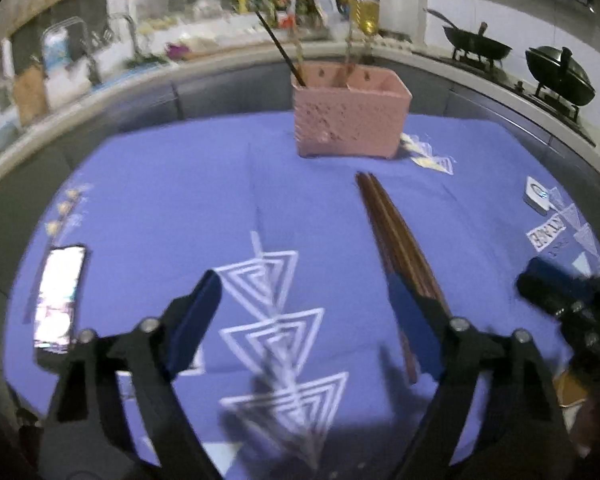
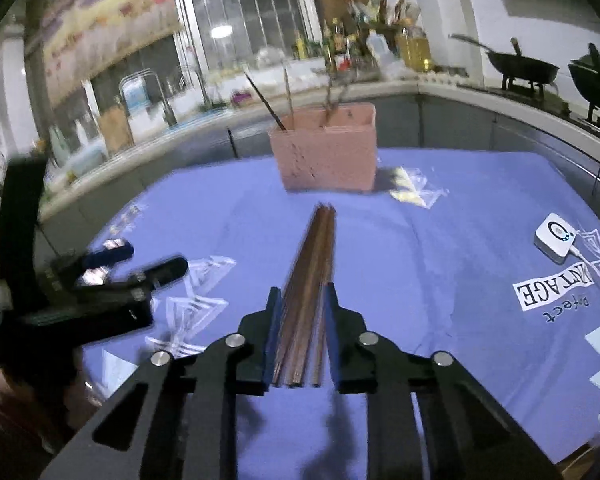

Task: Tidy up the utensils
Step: 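Move both tools toward the remaining chopsticks, then close the left tool on one chopstick while the right tool grasps another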

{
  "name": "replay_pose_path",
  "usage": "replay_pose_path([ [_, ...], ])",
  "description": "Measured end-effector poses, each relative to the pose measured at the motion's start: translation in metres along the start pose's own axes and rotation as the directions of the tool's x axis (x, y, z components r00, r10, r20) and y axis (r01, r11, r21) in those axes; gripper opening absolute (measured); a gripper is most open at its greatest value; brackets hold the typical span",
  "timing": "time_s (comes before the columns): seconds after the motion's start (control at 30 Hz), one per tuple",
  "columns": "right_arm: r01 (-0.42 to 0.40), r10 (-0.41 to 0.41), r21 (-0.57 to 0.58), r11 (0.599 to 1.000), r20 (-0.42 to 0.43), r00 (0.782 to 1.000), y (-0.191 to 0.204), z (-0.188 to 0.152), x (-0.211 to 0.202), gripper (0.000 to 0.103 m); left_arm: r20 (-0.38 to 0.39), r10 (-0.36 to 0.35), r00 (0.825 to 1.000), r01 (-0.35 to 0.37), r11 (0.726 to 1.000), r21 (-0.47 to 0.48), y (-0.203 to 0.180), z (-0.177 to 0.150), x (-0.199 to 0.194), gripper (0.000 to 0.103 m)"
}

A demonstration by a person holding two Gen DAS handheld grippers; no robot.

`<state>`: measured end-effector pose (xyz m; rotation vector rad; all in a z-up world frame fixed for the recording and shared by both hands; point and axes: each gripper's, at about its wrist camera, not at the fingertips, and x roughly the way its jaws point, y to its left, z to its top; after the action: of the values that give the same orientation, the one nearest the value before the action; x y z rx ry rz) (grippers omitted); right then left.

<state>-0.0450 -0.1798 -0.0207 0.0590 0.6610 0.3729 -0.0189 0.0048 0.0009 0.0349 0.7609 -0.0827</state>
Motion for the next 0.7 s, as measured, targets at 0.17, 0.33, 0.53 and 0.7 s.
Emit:
replay_pose_path([
  [0.17, 0.008, -0.009, -0.008, 1.0, -0.098, 0.995, -0.015, -0.005, 0.029, 0.019, -0.119, -0.122, 0.985, 0.123, 0.992, 0.003, -0.015, 0.005, 0.036, 0.042],
  [0.33, -0.027, 0.022, -0.03, 0.999, -0.164, 0.986, -0.017, -0.013, 0.049, 0.019, -0.195, -0.159, 0.968, 0.171, 0.984, 0.047, -0.035, 0.004, 0.057, 0.036],
  [0.53, -0.048, 0.038, -0.039, 0.998, -0.225, 0.974, -0.016, -0.017, 0.066, 0.019, -0.239, -0.152, 0.959, 0.171, 0.983, 0.063, -0.044, 0.005, 0.075, 0.035],
  [0.7, -0.048, 0.035, -0.05, 0.998, -0.229, 0.973, -0.014, -0.019, 0.07, 0.019, -0.268, -0.136, 0.954, 0.161, 0.984, 0.073, -0.047, 0.005, 0.087, 0.035],
])
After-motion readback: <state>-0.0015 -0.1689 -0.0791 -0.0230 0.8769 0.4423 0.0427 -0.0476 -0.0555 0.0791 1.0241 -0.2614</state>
